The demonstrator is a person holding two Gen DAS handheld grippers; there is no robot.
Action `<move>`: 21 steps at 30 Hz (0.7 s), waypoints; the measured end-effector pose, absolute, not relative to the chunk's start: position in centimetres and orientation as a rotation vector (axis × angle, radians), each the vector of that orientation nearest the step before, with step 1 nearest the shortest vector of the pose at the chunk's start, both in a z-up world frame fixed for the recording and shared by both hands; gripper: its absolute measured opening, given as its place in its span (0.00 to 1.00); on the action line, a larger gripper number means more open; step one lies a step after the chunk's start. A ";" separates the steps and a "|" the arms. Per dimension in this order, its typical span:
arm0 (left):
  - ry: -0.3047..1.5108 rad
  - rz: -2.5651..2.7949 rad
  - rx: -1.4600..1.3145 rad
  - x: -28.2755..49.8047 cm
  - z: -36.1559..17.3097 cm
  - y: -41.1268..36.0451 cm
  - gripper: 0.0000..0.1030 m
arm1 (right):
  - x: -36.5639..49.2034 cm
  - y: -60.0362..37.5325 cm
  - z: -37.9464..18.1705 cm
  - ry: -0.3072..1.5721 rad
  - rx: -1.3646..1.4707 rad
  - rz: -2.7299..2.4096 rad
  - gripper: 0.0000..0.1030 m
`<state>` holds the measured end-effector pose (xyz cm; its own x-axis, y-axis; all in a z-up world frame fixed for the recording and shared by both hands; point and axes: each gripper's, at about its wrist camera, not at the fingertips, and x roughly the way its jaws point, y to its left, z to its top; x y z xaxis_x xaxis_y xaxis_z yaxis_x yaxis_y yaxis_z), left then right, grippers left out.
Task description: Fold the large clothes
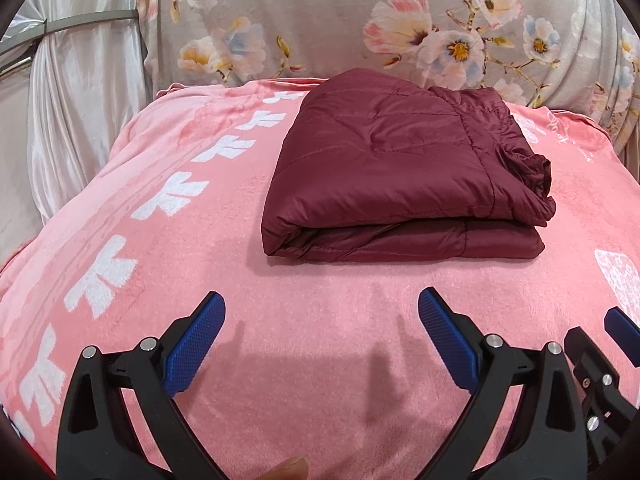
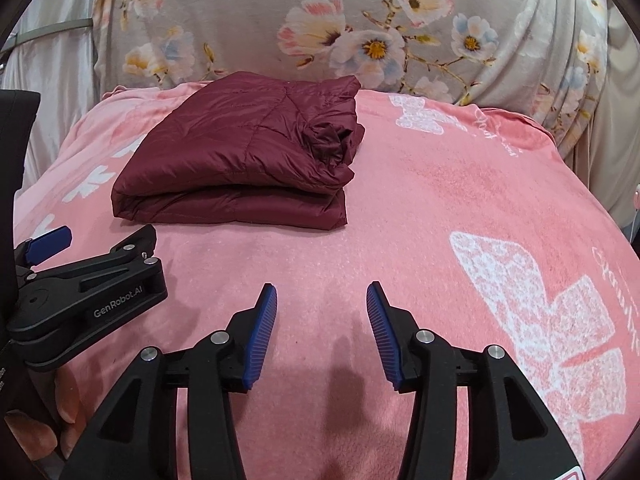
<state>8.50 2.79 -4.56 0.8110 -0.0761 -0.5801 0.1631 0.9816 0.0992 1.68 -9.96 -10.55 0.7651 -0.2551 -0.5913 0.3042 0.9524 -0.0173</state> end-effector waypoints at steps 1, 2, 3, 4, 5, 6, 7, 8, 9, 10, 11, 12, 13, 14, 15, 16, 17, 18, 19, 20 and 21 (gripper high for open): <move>0.612 -0.129 0.146 8.5 -4.6 2.8 0.92 | 1.7 -10.2 -10.6 0.636 0.092 -0.304 0.45; 0.612 -0.130 0.145 8.5 -4.5 2.8 0.92 | 1.7 -10.3 -10.7 0.639 0.099 -0.305 0.45; 0.612 -0.131 0.145 8.4 -4.5 2.7 0.92 | 1.8 -10.4 -10.7 0.643 0.108 -0.306 0.45; 0.612 -0.133 0.146 8.4 -4.5 2.7 0.92 | 1.8 -10.6 -10.8 0.646 0.119 -0.306 0.45; 0.612 -0.132 0.146 8.3 -4.5 2.7 0.92 | 1.8 -10.8 -10.8 0.649 0.125 -0.306 0.45; 0.612 -0.132 0.147 8.3 -4.5 2.7 0.92 | 1.8 -10.9 -10.8 0.651 0.129 -0.307 0.45; 0.612 -0.134 0.148 8.3 -4.5 2.7 0.92 | 1.9 -10.9 -10.9 0.653 0.131 -0.308 0.45; 0.611 -0.135 0.148 8.2 -4.4 2.6 0.92 | 1.9 -10.9 -10.9 0.654 0.130 -0.308 0.45; 0.610 -0.136 0.149 8.2 -4.4 2.6 0.92 | 1.9 -10.9 -10.9 0.654 0.127 -0.308 0.46; 0.610 -0.138 0.149 8.1 -4.4 2.5 0.92 | 1.9 -10.9 -10.9 0.653 0.127 -0.308 0.46; 0.609 -0.139 0.149 8.0 -4.4 2.5 0.92 | 1.8 -11.0 -10.9 0.653 0.123 -0.308 0.46; 0.610 -0.136 0.152 8.0 -4.4 2.4 0.92 | 1.8 -11.0 -10.9 0.652 0.119 -0.308 0.46; 0.609 -0.137 0.152 8.0 -4.4 2.4 0.92 | 1.8 -10.9 -10.9 0.652 0.117 -0.309 0.46; 0.609 -0.135 0.154 7.8 -4.4 2.4 0.92 | 1.9 -10.9 -11.0 0.652 0.115 -0.310 0.46; 0.609 -0.135 0.157 7.8 -4.4 2.3 0.92 | 1.8 -10.9 -11.0 0.651 0.114 -0.311 0.46; 0.609 -0.135 0.158 7.8 -4.4 2.3 0.92 | 1.9 -10.8 -11.0 0.651 0.112 -0.311 0.46; 0.608 -0.138 0.159 7.8 -4.4 2.3 0.92 | 1.9 -10.8 -11.0 0.652 0.112 -0.311 0.46; 0.608 -0.138 0.159 7.8 -4.4 2.3 0.92 | 1.9 -10.9 -11.0 0.652 0.111 -0.312 0.47; 0.609 -0.137 0.159 7.8 -4.4 2.3 0.92 | 1.9 -10.8 -11.0 0.652 0.112 -0.311 0.47; 0.609 -0.137 0.159 7.8 -4.4 2.3 0.92 | 1.9 -10.9 -11.0 0.652 0.110 -0.312 0.47; 0.609 -0.136 0.159 7.8 -4.4 2.3 0.92 | 1.8 -10.9 -11.0 0.651 0.109 -0.312 0.47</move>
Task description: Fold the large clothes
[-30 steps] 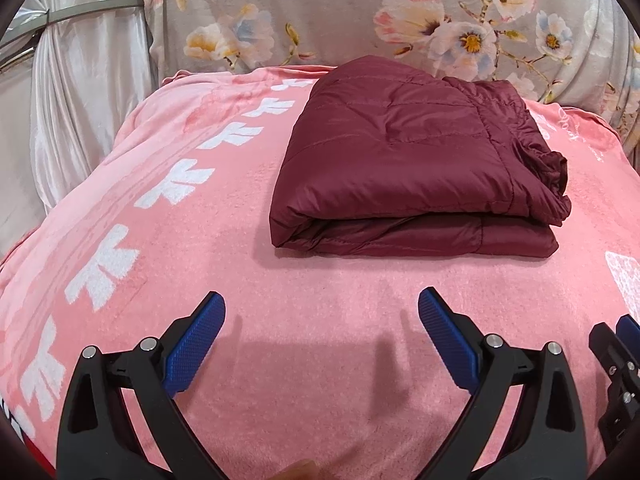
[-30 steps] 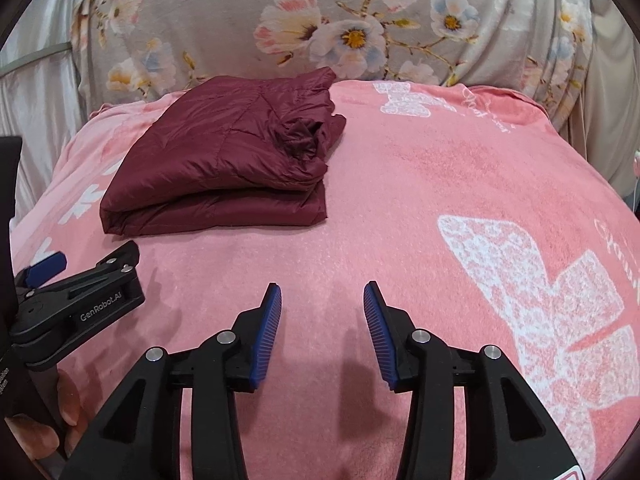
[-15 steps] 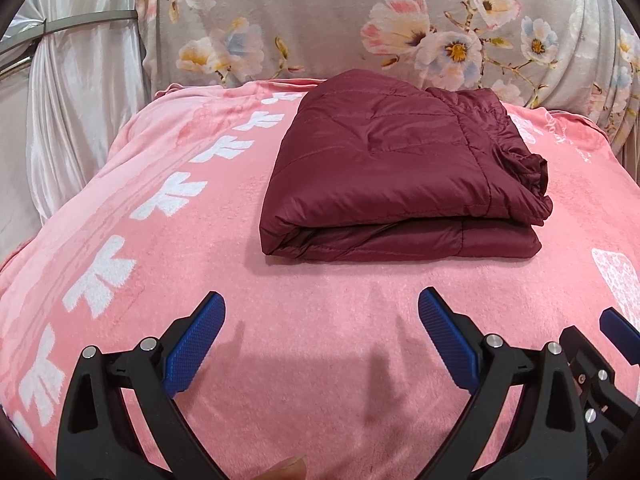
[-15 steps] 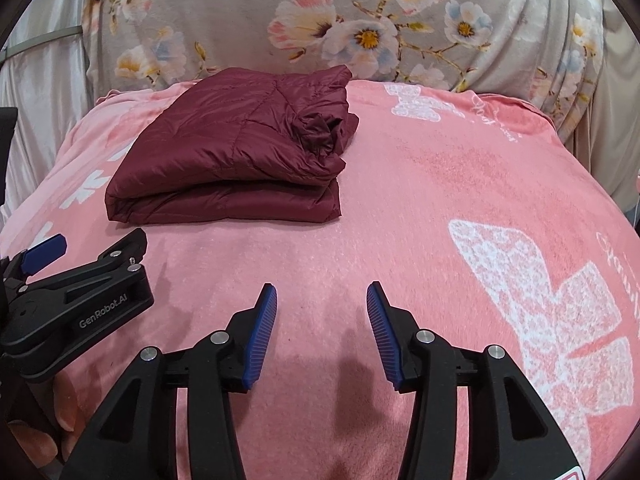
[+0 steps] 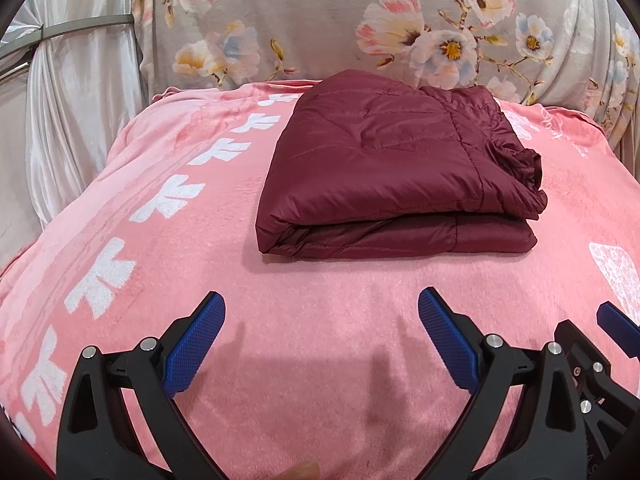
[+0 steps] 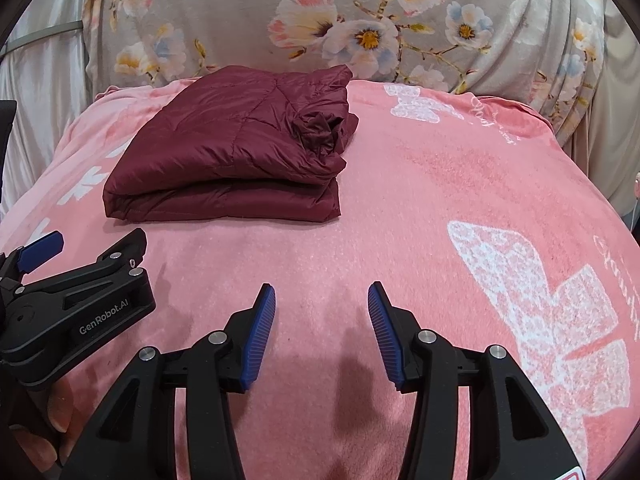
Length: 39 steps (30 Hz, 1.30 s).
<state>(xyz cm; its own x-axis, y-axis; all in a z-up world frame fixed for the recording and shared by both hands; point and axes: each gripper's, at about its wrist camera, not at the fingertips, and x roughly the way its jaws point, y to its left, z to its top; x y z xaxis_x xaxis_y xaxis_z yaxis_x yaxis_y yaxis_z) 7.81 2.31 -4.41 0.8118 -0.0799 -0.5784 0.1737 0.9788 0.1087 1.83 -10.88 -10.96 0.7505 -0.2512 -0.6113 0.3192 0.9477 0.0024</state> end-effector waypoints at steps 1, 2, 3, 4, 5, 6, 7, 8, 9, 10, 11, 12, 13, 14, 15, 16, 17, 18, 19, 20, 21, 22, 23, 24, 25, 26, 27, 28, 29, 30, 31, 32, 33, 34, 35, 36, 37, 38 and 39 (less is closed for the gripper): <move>0.610 -0.136 0.160 7.8 -4.4 2.3 0.92 | 1.8 -10.9 -11.0 0.652 0.109 -0.313 0.47; 0.611 -0.136 0.160 7.8 -4.4 2.3 0.92 | 1.8 -10.9 -11.0 0.652 0.109 -0.312 0.47; 0.611 -0.135 0.161 7.8 -4.4 2.4 0.92 | 1.8 -11.0 -11.0 0.652 0.109 -0.311 0.47; 0.610 -0.135 0.161 7.8 -4.4 2.3 0.92 | 1.9 -10.9 -11.0 0.652 0.107 -0.312 0.47; 0.610 -0.136 0.161 7.9 -4.4 2.4 0.92 | 1.9 -10.8 -10.9 0.652 0.105 -0.315 0.47; 0.609 -0.136 0.161 7.8 -4.4 2.4 0.92 | 1.9 -10.7 -10.9 0.652 0.103 -0.317 0.47; 0.609 -0.135 0.161 7.8 -4.4 2.4 0.92 | 1.9 -10.7 -11.0 0.651 0.099 -0.318 0.47; 0.610 -0.137 0.161 7.9 -4.4 2.4 0.92 | 1.9 -10.4 -10.9 0.651 0.097 -0.321 0.47; 0.610 -0.139 0.160 7.9 -4.4 2.4 0.92 | 1.9 -10.5 -10.9 0.651 0.095 -0.321 0.47; 0.610 -0.138 0.160 7.9 -4.4 2.4 0.92 | 1.9 -10.4 -10.9 0.651 0.092 -0.322 0.47; 0.611 -0.136 0.161 7.9 -4.4 2.4 0.92 | 1.9 -10.3 -10.9 0.652 0.091 -0.324 0.47; 0.611 -0.139 0.160 7.9 -4.4 2.4 0.92 | 1.9 -10.3 -10.9 0.651 0.092 -0.323 0.47; 0.612 -0.140 0.159 7.9 -4.4 2.5 0.92 | 1.9 -10.4 -10.9 0.652 0.092 -0.323 0.47; 0.611 -0.141 0.160 7.9 -4.4 2.4 0.92 | 1.9 -10.3 -10.9 0.652 0.093 -0.324 0.47; 0.611 -0.140 0.160 7.9 -4.4 2.4 0.92 | 1.9 -10.3 -10.9 0.653 0.093 -0.323 0.47; 0.609 -0.140 0.160 7.8 -4.3 2.4 0.92 | 2.0 -10.2 -10.9 0.653 0.093 -0.324 0.47; 0.608 -0.142 0.161 7.8 -4.3 2.4 0.92 | 2.0 -10.2 -10.9 0.653 0.092 -0.324 0.47; 0.607 -0.141 0.162 7.8 -4.3 2.4 0.92 | 2.0 -10.2 -10.9 0.654 0.091 -0.323 0.47; 0.608 -0.142 0.163 7.8 -4.3 2.4 0.92 | 2.0 -10.2 -10.9 0.655 0.090 -0.323 0.47; 0.609 -0.144 0.163 7.8 -4.3 2.4 0.92 | 2.0 -10.2 -10.9 0.655 0.090 -0.324 0.47; 0.608 -0.142 0.162 7.7 -4.3 2.4 0.92 | 2.0 -10.2 -10.9 0.656 0.090 -0.324 0.47; 0.609 -0.145 0.162 7.8 -4.3 2.4 0.92 | 2.0 -10.1 -11.0 0.656 0.090 -0.324 0.47; 0.609 -0.145 0.161 7.7 -4.3 2.3 0.92 | 2.0 -10.1 -11.0 0.659 0.088 -0.324 0.47; 0.610 -0.144 0.161 7.7 -4.3 2.3 0.92 | 2.0 -10.1 -11.0 0.661 0.088 -0.323 0.47; 0.611 -0.145 0.161 7.6 -4.3 2.2 0.92 | 2.1 -10.1 -11.1 0.662 0.087 -0.323 0.47; 0.613 -0.144 0.161 7.6 -4.3 2.2 0.92 | 2.1 -10.1 -11.1 0.661 0.086 -0.323 0.47; 0.614 -0.144 0.161 7.6 -4.3 2.2 0.92 | 2.1 -10.2 -11.1 0.661 0.086 -0.322 0.47; 0.615 -0.147 0.161 7.6 -4.3 2.2 0.92 | 2.1 -10.1 -11.1 0.662 0.086 -0.323 0.47; 0.615 -0.147 0.161 7.6 -4.3 2.2 0.92 | 2.1 -10.1 -11.1 0.662 0.086 -0.323 0.47; 0.615 -0.147 0.161 7.6 -4.3 2.2 0.92 | 2.1 -10.1 -11.1 0.662 0.086 -0.323 0.47; 0.615 -0.148 0.161 7.6 -4.3 2.2 0.92 | 2.1 -10.1 -11.1 0.662 0.086 -0.324 0.47; 0.613 -0.149 0.162 7.6 -4.3 2.2 0.92 | 2.1 -10.1 -11.0 0.661 0.087 -0.324 0.47; 0.612 -0.151 0.162 7.6 -4.3 2.2 0.92 | 2.1 -10.1 -11.0 0.661 0.087 -0.324 0.47; 0.612 -0.152 0.164 7.6 -4.3 2.1 0.92 | 2.1 -10.1 -11.1 0.660 0.086 -0.324 0.47; 0.612 -0.152 0.165 7.7 -4.3 2.1 0.92 | 2.1 -10.1 -11.1 0.661 0.086 -0.324 0.47; 0.612 -0.151 0.164 7.6 -4.3 2.1 0.92 | 2.1 -10.1 -11.0 0.661 0.086 -0.323 0.47; 0.611 -0.150 0.164 7.6 -4.3 2.1 0.92 | 2.1 -10.1 -11.0 0.661 0.086 -0.323 0.47; 0.611 -0.155 0.163 7.7 -4.3 2.1 0.92 | 2.1 -10.2 -11.0 0.662 0.086 -0.323 0.47; 0.610 -0.157 0.164 7.7 -4.3 2.1 0.92 | 2.1 -10.2 -11.1 0.662 0.086 -0.323 0.47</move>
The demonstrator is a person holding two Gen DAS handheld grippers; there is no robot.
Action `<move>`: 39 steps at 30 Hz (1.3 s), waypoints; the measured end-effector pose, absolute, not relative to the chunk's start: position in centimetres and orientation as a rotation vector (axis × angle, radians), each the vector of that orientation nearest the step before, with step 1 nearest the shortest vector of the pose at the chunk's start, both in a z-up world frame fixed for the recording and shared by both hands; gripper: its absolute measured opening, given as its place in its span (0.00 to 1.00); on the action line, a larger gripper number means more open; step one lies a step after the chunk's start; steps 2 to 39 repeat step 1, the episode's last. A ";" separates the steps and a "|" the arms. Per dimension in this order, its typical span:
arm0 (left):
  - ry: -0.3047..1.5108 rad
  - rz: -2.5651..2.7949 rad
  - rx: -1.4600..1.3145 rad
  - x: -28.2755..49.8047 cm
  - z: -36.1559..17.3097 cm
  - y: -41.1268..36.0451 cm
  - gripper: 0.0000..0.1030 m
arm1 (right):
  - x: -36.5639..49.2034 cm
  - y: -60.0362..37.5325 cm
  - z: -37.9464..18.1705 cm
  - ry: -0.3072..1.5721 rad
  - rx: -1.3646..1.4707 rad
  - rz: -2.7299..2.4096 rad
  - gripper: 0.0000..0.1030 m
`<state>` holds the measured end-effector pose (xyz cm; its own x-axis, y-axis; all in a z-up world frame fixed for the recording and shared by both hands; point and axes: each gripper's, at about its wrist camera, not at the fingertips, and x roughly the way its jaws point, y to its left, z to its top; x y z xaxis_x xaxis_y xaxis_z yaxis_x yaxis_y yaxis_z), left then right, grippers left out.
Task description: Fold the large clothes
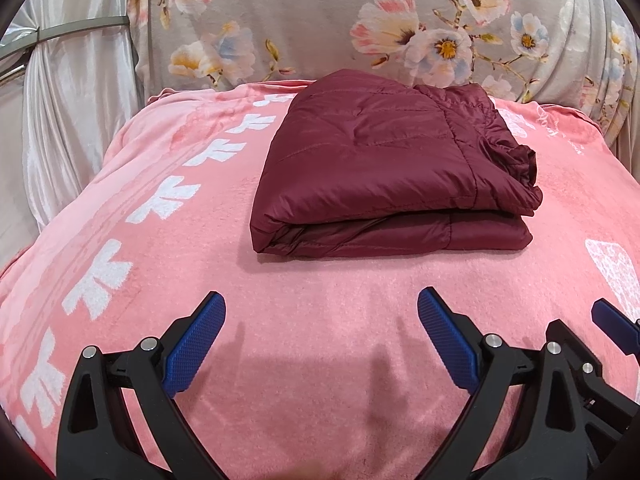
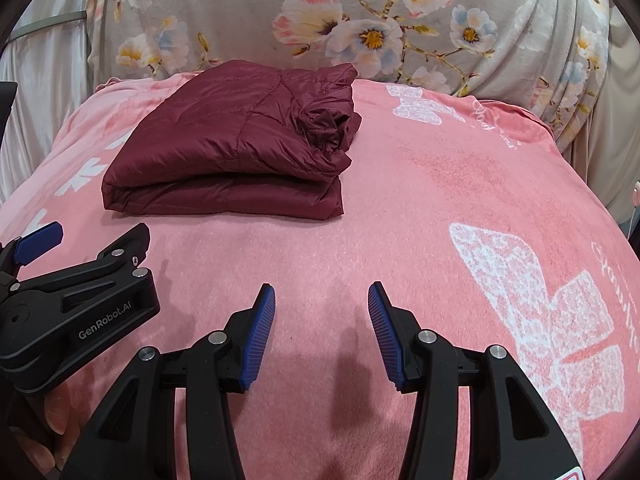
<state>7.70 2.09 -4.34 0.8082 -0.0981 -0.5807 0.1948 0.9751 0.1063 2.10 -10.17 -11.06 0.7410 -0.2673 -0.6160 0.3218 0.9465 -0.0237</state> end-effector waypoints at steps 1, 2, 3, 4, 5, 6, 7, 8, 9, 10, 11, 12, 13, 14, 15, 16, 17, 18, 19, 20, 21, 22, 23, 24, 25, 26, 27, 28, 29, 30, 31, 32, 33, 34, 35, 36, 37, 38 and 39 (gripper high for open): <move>0.610 -0.158 0.165 7.7 -4.4 2.0 0.92 | 2.1 -10.2 -11.0 0.661 0.086 -0.323 0.47; 0.610 -0.158 0.165 7.7 -4.4 2.0 0.92 | 2.1 -10.2 -11.0 0.661 0.086 -0.323 0.47; 0.610 -0.158 0.165 7.7 -4.4 2.0 0.92 | 2.1 -10.2 -11.0 0.661 0.086 -0.323 0.47; 0.610 -0.158 0.165 7.7 -4.4 2.0 0.92 | 2.1 -10.2 -11.0 0.661 0.086 -0.323 0.47; 0.610 -0.158 0.165 7.7 -4.4 2.0 0.92 | 2.1 -10.2 -11.0 0.661 0.086 -0.323 0.47; 0.610 -0.158 0.165 7.7 -4.4 2.0 0.92 | 2.1 -10.2 -11.0 0.661 0.086 -0.323 0.47; 0.610 -0.158 0.165 7.7 -4.4 2.0 0.92 | 2.1 -10.2 -11.0 0.661 0.086 -0.323 0.47; 0.610 -0.158 0.165 7.7 -4.4 2.0 0.92 | 2.1 -10.2 -11.0 0.661 0.086 -0.323 0.47; 0.610 -0.158 0.165 7.7 -4.4 2.0 0.92 | 2.1 -10.2 -11.0 0.661 0.086 -0.323 0.47; 0.610 -0.158 0.165 7.7 -4.4 2.0 0.92 | 2.1 -10.2 -11.0 0.661 0.086 -0.323 0.47; 0.610 -0.158 0.165 7.7 -4.4 2.0 0.92 | 2.1 -10.2 -11.0 0.661 0.086 -0.323 0.47; 0.610 -0.158 0.165 7.7 -4.4 2.0 0.92 | 2.1 -10.2 -11.0 0.661 0.086 -0.323 0.47; 0.610 -0.158 0.165 7.7 -4.4 2.0 0.92 | 2.1 -10.2 -11.0 0.661 0.086 -0.323 0.47; 0.610 -0.158 0.165 7.7 -4.4 2.0 0.92 | 2.1 -10.2 -11.0 0.661 0.086 -0.323 0.47; 0.610 -0.158 0.165 7.7 -4.4 2.0 0.92 | 2.1 -10.2 -11.0 0.661 0.086 -0.323 0.47; 0.610 -0.158 0.165 7.7 -4.4 2.0 0.92 | 2.1 -10.2 -11.0 0.661 0.086 -0.323 0.47; 0.610 -0.158 0.165 7.7 -4.4 2.0 0.92 | 2.1 -10.2 -11.0 0.661 0.086 -0.323 0.47; 0.610 -0.158 0.165 7.7 -4.4 2.0 0.92 | 2.1 -10.2 -11.0 0.661 0.086 -0.323 0.47; 0.610 -0.158 0.165 7.7 -4.4 2.0 0.92 | 2.1 -10.2 -11.0 0.661 0.086 -0.323 0.47; 0.610 -0.158 0.165 7.7 -4.4 2.0 0.92 | 2.1 -10.2 -11.0 0.661 0.086 -0.323 0.47; 0.610 -0.158 0.165 7.7 -4.4 2.0 0.92 | 2.1 -10.2 -11.0 0.661 0.086 -0.323 0.47; 0.610 -0.158 0.165 7.7 -4.4 2.0 0.92 | 2.1 -10.2 -11.0 0.661 0.086 -0.323 0.47; 0.610 -0.158 0.165 7.7 -4.4 2.0 0.92 | 2.1 -10.2 -11.0 0.661 0.086 -0.323 0.47; 0.610 -0.158 0.165 7.7 -4.4 2.0 0.92 | 2.1 -10.2 -11.0 0.661 0.086 -0.323 0.47; 0.610 -0.158 0.165 7.7 -4.4 2.0 0.92 | 2.1 -10.2 -11.0 0.661 0.086 -0.323 0.47; 0.610 -0.158 0.165 7.7 -4.4 2.0 0.92 | 2.1 -10.2 -11.0 0.661 0.086 -0.323 0.47; 0.610 -0.158 0.165 7.7 -4.4 2.0 0.92 | 2.1 -10.2 -11.0 0.661 0.086 -0.323 0.47; 0.610 -0.158 0.165 7.7 -4.4 2.0 0.92 | 2.1 -10.2 -11.0 0.661 0.086 -0.323 0.47; 0.610 -0.158 0.165 7.7 -4.4 2.0 0.92 | 2.1 -10.2 -11.0 0.661 0.086 -0.323 0.47; 0.610 -0.158 0.165 7.7 -4.4 2.0 0.92 | 2.1 -10.2 -11.0 0.661 0.086 -0.323 0.47; 0.610 -0.158 0.165 7.7 -4.4 2.0 0.92 | 2.1 -10.2 -11.0 0.661 0.086 -0.323 0.47; 0.610 -0.158 0.165 7.7 -4.4 2.0 0.92 | 2.1 -10.2 -11.0 0.661 0.086 -0.323 0.47; 0.610 -0.158 0.165 7.7 -4.4 2.0 0.92 | 2.1 -10.2 -11.0 0.661 0.086 -0.323 0.47; 0.610 -0.158 0.165 7.7 -4.4 2.0 0.92 | 2.1 -10.2 -11.0 0.661 0.086 -0.323 0.47; 0.610 -0.158 0.165 7.7 -4.4 2.0 0.92 | 2.1 -10.2 -11.0 0.661 0.086 -0.323 0.47; 0.610 -0.158 0.165 7.7 -4.4 2.0 0.92 | 2.1 -10.2 -11.0 0.661 0.086 -0.323 0.47; 0.610 -0.158 0.165 7.7 -4.4 2.0 0.92 | 2.1 -10.2 -11.0 0.661 0.086 -0.323 0.47; 0.610 -0.158 0.165 7.7 -4.4 2.0 0.92 | 2.1 -10.2 -11.0 0.661 0.086 -0.323 0.47; 0.610 -0.158 0.165 7.7 -4.4 2.0 0.92 | 2.1 -10.2 -11.0 0.661 0.086 -0.323 0.47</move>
